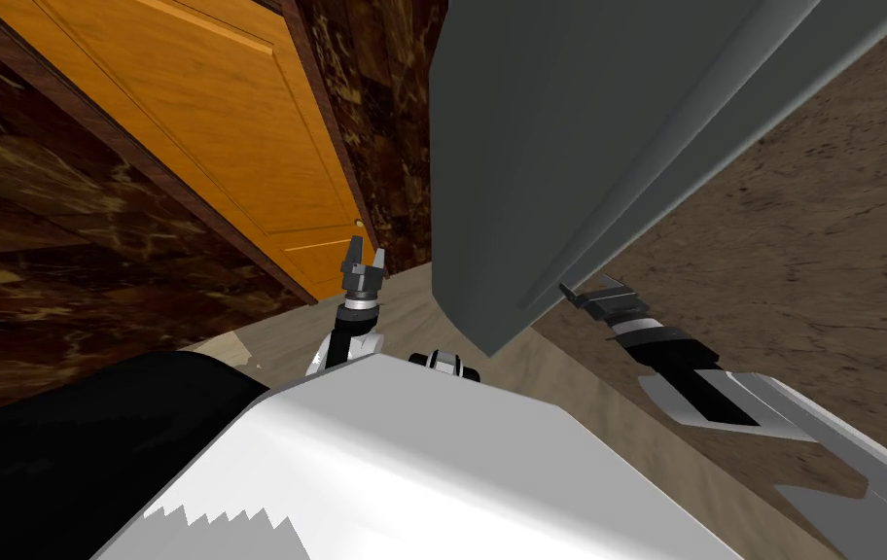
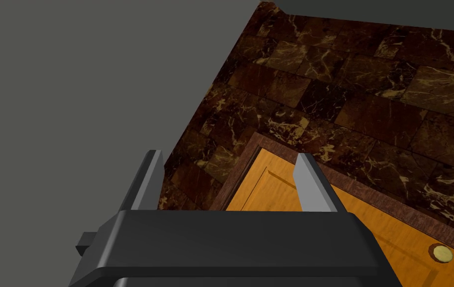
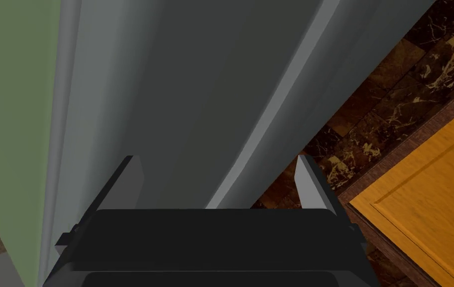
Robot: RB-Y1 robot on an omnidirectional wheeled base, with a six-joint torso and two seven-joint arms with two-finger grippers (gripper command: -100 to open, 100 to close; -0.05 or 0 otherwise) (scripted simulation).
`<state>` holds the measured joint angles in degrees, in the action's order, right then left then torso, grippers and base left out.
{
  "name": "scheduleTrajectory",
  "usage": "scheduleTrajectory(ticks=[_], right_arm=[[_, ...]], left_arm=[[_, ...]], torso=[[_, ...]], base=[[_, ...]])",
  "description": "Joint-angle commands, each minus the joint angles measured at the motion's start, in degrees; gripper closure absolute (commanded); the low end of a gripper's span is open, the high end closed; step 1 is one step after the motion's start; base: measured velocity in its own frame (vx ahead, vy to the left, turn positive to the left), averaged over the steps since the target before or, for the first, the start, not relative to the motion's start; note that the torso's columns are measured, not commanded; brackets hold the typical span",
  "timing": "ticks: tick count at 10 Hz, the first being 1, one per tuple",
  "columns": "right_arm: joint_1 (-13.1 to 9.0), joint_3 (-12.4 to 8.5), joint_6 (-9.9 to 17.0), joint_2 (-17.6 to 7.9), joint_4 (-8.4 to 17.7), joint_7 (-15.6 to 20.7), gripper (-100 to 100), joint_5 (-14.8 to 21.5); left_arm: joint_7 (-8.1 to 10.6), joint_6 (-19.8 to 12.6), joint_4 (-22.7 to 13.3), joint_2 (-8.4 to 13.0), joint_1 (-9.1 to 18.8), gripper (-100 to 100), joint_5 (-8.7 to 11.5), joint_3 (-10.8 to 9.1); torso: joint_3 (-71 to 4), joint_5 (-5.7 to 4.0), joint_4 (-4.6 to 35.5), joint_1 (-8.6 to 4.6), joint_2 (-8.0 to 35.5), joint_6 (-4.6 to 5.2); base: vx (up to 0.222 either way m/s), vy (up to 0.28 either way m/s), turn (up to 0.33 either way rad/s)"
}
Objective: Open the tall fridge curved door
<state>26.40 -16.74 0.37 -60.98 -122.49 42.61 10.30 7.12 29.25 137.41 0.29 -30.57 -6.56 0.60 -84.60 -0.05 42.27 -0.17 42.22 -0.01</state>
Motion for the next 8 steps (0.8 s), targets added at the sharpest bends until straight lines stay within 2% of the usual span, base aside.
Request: scheduleTrajectory(ticks=[1,5,6,8], right_arm=[[-0.62,-0.50,2.46,-3.54,1.57,2.87,-100,-0.99],[-1.18,-1.13,5.46,-7.83,2.90,6.29,-100,-1.91],[-1.06,-0.98,5.10,-7.07,2.44,5.61,-100,-1.75],[-1.67,-1.71,5.15,-7.88,5.77,5.37,-100,-2.13]], left_arm=[[0.00,0.00,0.00,0.00,0.00,0,0.00,0.00],[0.00,0.00,0.00,0.00,0.00,0,0.00,0.00],[0.00,0.00,0.00,0.00,0.00,0,0.00,0.00],[0.00,0.00,0.00,0.01,0.01,0,0.00,-0.01]], torso=[[-0.04,0.04,-0.02,0.13,-0.04,0.01],[0.05,0.01,0.03,0.04,0.09,0.01],[0.03,0.05,0.02,0.19,0.06,0.01],[0.04,-0.02,0.02,-0.05,0.10,-0.04]], base=[[0.007,0.166,-0.056],[-0.001,0.125,-0.046],[0.001,0.067,-0.016],[-0.039,0.026,0.214]])
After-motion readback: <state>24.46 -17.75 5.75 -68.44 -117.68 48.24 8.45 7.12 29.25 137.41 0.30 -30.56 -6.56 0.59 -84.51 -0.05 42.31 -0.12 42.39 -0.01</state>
